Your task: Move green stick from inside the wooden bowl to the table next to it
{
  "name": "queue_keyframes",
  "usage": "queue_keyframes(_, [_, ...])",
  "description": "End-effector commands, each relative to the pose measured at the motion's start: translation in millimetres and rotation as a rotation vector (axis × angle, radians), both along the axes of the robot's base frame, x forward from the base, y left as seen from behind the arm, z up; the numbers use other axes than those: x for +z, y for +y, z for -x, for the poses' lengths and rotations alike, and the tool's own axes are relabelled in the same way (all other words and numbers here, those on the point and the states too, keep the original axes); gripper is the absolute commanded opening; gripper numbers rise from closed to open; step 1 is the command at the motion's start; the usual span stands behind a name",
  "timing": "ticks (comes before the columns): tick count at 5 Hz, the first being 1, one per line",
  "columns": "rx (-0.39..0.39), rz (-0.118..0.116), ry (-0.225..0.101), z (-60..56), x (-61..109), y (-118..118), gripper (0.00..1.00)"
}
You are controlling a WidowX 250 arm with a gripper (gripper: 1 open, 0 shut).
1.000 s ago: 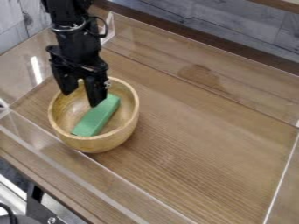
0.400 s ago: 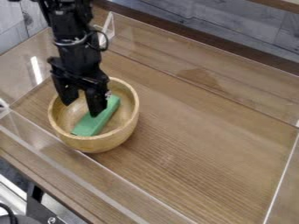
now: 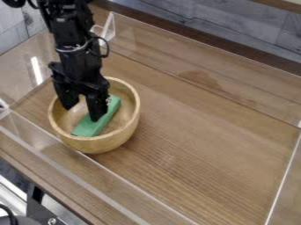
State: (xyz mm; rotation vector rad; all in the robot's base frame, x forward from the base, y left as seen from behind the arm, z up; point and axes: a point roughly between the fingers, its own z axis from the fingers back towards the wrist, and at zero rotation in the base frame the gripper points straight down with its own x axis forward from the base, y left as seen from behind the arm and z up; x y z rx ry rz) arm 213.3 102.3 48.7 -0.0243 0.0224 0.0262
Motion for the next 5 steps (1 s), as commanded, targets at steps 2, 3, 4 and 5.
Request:
queue_keyframes(2, [0.021, -0.018, -0.022, -2.1, -2.9, 6, 1.00])
queue_keyframes(3, [0.025, -0.019, -0.021, -2.1, -6.6, 6, 1.00])
queue_keyframes(4, [0.030, -0.019, -0.021, -2.1, -10.2, 6, 1.00])
queue_keyframes(5, [0.034, -0.021, -0.020, -2.0, -14.0, 6, 1.00])
